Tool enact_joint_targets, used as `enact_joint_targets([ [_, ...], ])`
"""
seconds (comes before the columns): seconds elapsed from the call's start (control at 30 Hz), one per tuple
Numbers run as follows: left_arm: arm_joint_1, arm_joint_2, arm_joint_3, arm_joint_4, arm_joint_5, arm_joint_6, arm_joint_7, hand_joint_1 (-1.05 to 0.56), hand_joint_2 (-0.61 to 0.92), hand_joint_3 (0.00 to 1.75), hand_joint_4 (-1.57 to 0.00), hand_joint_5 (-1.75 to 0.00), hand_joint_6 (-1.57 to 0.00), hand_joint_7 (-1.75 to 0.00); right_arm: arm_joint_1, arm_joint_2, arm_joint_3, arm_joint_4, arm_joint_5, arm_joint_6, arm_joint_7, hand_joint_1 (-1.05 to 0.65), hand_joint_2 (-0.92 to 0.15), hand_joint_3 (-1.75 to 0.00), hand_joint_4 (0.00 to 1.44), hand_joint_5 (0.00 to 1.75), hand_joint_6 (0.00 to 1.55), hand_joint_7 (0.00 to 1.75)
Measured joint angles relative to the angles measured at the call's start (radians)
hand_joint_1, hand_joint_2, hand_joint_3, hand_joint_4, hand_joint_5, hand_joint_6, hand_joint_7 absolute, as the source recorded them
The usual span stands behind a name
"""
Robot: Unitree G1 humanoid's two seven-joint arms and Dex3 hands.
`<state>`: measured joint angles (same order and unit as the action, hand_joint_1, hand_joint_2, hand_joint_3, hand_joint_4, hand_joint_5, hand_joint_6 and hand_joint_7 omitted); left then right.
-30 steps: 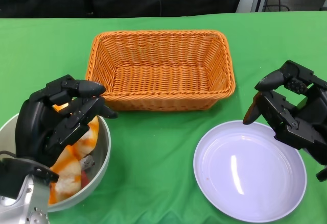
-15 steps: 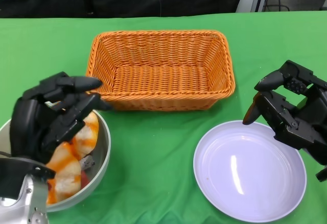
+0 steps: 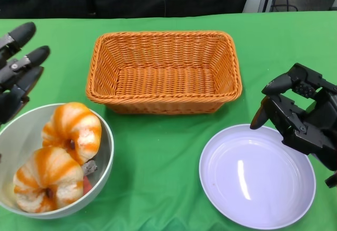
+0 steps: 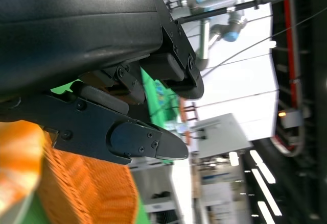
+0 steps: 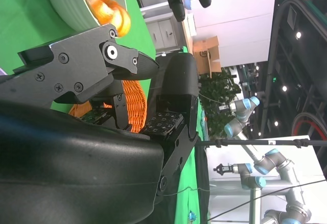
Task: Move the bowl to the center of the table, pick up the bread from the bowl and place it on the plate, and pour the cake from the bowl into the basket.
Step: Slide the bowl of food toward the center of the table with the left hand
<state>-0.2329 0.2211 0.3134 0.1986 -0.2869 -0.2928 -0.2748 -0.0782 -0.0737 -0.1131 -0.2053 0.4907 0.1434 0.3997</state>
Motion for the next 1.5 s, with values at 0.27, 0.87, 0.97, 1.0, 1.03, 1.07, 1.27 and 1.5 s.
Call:
enact_joint_targets([
  [0.27,-0.026,0.101,0.005,0.131,0.077,0.046,0.009,-0.82,0.92,0.48,-0.42,0.0,-0.4,0.0,0.0,0.001,0.003,0.001,-0.004,-0.002,0.0,-0.09,-0.75,-0.68,0.63,1.51,0.66,1.13],
  [0.87,-0.09,0.213,-0.066,0.334,0.283,0.168,0.079,-0.86,0.92,0.59,-0.3,0.0,-0.29,0.0,0.0,0.002,0.006,0.01,-0.004,-0.002,0.003,-0.09,-0.78,-0.64,0.62,1.52,0.65,1.14],
  [0.97,-0.103,0.212,-0.069,0.358,0.282,0.171,0.079,-0.82,0.92,0.6,-0.29,0.0,-0.28,0.0,0.0,0.002,0.007,0.014,-0.004,-0.002,0.004,-0.09,-0.78,-0.65,0.62,1.52,0.65,1.14],
  [1.0,-0.105,0.212,-0.069,0.368,0.282,0.171,0.079,-0.81,0.92,0.61,-0.29,0.0,-0.27,0.0,0.0,0.002,0.007,0.015,-0.004,-0.002,0.004,-0.09,-0.77,-0.65,0.62,1.52,0.66,1.14],
  [1.03,-0.109,0.212,-0.072,0.378,0.281,0.171,0.078,-0.81,0.92,0.62,-0.29,0.0,-0.26,0.0,0.0,0.002,0.007,0.016,-0.004,-0.002,0.004,-0.09,-0.78,-0.65,0.63,1.52,0.66,1.13],
  [1.07,-0.116,0.212,-0.074,0.391,0.278,0.177,0.073,-0.81,0.92,0.62,-0.28,0.0,-0.24,0.0,0.0,0.002,0.007,0.016,-0.004,-0.002,0.004,-0.09,-0.78,-0.65,0.63,1.52,0.66,1.13],
  [1.27,-0.152,0.212,-0.08,0.464,0.244,0.21,0.019,-0.8,0.92,0.61,-0.26,0.0,-0.21,0.0,-0.001,0.002,0.007,0.019,-0.004,-0.003,0.007,-0.09,-0.78,-0.64,0.64,1.51,0.67,1.12],
  [1.5,-0.174,0.212,-0.097,0.528,0.248,0.21,0.015,-0.82,0.92,0.61,-0.26,-0.01,-0.19,0.0,-0.001,0.004,0.007,0.019,-0.005,-0.003,0.004,-0.09,-0.77,-0.65,0.63,1.52,0.66,1.13],
])
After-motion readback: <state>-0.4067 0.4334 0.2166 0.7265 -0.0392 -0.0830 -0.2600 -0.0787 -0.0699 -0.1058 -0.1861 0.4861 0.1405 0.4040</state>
